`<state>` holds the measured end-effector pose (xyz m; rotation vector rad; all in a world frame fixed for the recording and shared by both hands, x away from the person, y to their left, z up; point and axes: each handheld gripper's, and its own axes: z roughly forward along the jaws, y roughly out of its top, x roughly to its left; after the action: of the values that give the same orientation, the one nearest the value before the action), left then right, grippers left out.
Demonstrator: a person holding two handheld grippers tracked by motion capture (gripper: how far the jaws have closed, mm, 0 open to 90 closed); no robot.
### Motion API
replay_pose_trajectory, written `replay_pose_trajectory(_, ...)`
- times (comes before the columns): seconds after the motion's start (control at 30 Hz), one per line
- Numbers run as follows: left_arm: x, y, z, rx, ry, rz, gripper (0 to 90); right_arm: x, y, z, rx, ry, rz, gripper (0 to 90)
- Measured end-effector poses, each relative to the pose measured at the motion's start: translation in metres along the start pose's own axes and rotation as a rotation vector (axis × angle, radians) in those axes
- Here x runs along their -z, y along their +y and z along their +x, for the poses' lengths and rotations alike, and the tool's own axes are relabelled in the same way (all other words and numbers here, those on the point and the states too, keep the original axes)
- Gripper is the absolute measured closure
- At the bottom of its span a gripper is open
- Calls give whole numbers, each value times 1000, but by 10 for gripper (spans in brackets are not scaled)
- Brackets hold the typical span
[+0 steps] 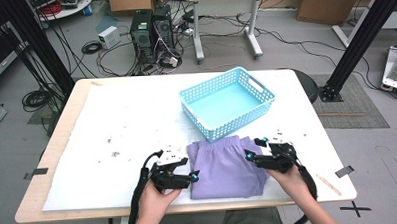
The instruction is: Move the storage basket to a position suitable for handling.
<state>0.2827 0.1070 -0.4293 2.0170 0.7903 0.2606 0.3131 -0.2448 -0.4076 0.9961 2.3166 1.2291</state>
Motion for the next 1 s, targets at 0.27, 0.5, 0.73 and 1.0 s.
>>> replay_pose_trajectory(0.27,4,-2,15,-15,54,-7,375,-48,32,3,-23,23,47,406)
replay_pose_trajectory(0.5,5,-1,24,-10,71,-14,375,-67,39,21,-1,35,53,410)
replay_pose_trajectory(0.73,4,-2,27,-7,80,-12,375,-85,49,36,28,25,71,408)
replay_pose_trajectory(1.0,3,-1,30,-9,97,-19,375,-107,70,52,49,40,97,413)
